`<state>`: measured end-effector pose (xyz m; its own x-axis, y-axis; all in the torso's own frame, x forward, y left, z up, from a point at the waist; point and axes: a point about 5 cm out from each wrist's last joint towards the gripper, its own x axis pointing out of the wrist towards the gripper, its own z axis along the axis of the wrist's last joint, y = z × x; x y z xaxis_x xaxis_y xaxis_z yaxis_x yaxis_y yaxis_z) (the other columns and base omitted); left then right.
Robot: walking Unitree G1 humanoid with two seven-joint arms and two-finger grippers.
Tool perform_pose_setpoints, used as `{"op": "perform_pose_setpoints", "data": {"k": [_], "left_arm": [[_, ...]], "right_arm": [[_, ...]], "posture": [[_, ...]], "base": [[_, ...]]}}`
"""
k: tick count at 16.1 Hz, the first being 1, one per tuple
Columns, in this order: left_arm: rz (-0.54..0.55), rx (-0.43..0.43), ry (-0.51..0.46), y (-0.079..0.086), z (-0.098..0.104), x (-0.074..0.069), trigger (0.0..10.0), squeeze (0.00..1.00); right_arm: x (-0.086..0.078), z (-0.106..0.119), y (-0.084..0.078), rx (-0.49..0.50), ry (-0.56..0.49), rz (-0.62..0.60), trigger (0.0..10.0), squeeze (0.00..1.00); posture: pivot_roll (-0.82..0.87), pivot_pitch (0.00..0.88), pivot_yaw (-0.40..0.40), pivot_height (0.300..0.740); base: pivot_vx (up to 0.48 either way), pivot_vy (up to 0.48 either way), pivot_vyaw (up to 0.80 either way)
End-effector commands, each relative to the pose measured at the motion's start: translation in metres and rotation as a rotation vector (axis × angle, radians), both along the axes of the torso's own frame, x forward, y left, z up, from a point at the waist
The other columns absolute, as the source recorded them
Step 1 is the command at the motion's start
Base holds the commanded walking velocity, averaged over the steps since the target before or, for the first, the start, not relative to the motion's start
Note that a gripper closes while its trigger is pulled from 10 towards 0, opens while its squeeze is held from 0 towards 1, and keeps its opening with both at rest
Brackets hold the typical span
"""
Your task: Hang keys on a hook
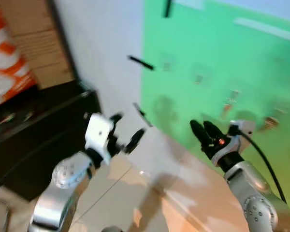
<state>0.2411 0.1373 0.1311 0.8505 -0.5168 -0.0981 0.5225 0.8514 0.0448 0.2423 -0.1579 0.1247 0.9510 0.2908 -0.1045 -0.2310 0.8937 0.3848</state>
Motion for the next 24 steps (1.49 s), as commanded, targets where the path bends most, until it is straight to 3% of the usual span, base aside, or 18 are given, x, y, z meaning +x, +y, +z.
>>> {"op": "perform_pose_setpoints", "data": {"k": [1,3,4,6,7,8,9,10,11,14,15,16,17,20,24], "left_arm": [[0.043,0.027,-0.013,0.004,0.0,0.001,10.0,0.1],[0.118,0.077,0.036,0.011,-0.009,0.001,10.0,0.09],[0.21,0.093,0.045,0.021,-0.012,0.002,10.0,0.09],[0.256,0.135,0.065,0.03,-0.018,0.0,10.0,0.09],[0.334,0.097,-0.013,0.037,-0.013,-0.004,10.0,0.11],[0.407,0.078,-0.049,0.042,-0.01,-0.005,10.0,0.16],[0.424,0.093,-0.042,0.044,-0.01,-0.005,10.0,0.28],[0.453,0.077,-0.009,0.049,-0.011,-0.005,10.0,0.26],[0.478,0.065,-0.005,0.052,-0.007,-0.005,10.0,0.32],[0.452,0.076,-0.024,0.048,-0.006,-0.01,10.0,0.27],[0.455,0.097,0.033,0.046,-0.012,-0.008,10.0,0.25],[0.483,0.193,0.08,0.048,-0.019,-0.006,10.0,0.25],[0.473,0.219,0.061,0.048,-0.018,-0.003,10.0,0.2],[0.479,0.207,-0.015,0.048,-0.017,0.006,10.0,0.0],[0.451,0.17,-0.021,0.044,-0.013,0.013,10.0,0.01]], "right_arm": [[0.002,-0.001,0.0,-0.023,0.0,-0.004,10.0,1.0],[0.005,-0.003,-0.001,-0.03,0.018,-0.036,10.0,1.0],[0.008,-0.005,0.0,-0.071,0.021,-0.056,10.0,1.0],[0.008,-0.007,0.003,-0.114,0.021,-0.053,10.0,1.0],[0.008,-0.007,0.007,-0.09,0.015,-0.055,10.0,1.0],[0.01,-0.006,0.007,-0.12,0.012,-0.053,10.0,1.0],[0.012,-0.004,0.006,-0.133,0.006,-0.053,10.0,1.0],[0.02,-0.007,0.007,-0.131,0.011,-0.056,10.0,1.0],[0.025,-0.006,0.009,-0.137,0.01,-0.038,10.0,1.0],[0.022,-0.009,0.004,-0.138,0.038,-0.077,10.0,1.0],[0.021,-0.011,0.001,-0.206,0.041,-0.084,10.0,1.0],[0.021,-0.011,0.001,-0.227,0.012,-0.075,10.0,1.0],[0.021,-0.01,0.002,-0.233,-0.007,-0.07,10.0,1.0],[0.023,-0.013,-0.002,-0.263,0.022,-0.109,10.0,1.0],[0.02,-0.021,-0.008,-0.284,0.071,-0.186,10.0,1.0]], "posture": [[0.0,0.0,-0.028,0.74],[0.01,0.0,-0.037,0.74],[0.01,0.0,-0.044,0.74],[0.03,0.0,-0.059,0.74],[0.03,0.0,-0.069,0.74],[0.06,0.0,-0.083,0.74],[0.07,0.0,-0.087,0.74],[0.09,0.0,-0.106,0.74],[0.1,0.0,-0.112,0.74],[0.1,0.0,-0.107,0.74],[0.1,0.0,-0.105,0.74],[0.09,0.0,-0.103,0.74],[0.09,0.0,-0.095,0.74],[0.06,0.0,-0.069,0.74],[0.03,0.0,-0.031,0.74]], "base": [[0.0,0.0,0.79],[0.0,0.0,0.78],[0.0,0.0,0.78],[0.0,0.0,0.78],[0.0,0.0,0.77],[0.0,0.0,0.76],[0.0,0.0,0.76],[0.0,0.0,0.77],[0.0,0.0,0.78],[0.0,0.0,0.79],[0.0,0.0,0.8],[0.0,0.0,0.72],[0.0,0.0,0.68],[0.0,0.0,0.63],[0.0,0.0,0.0]]}}
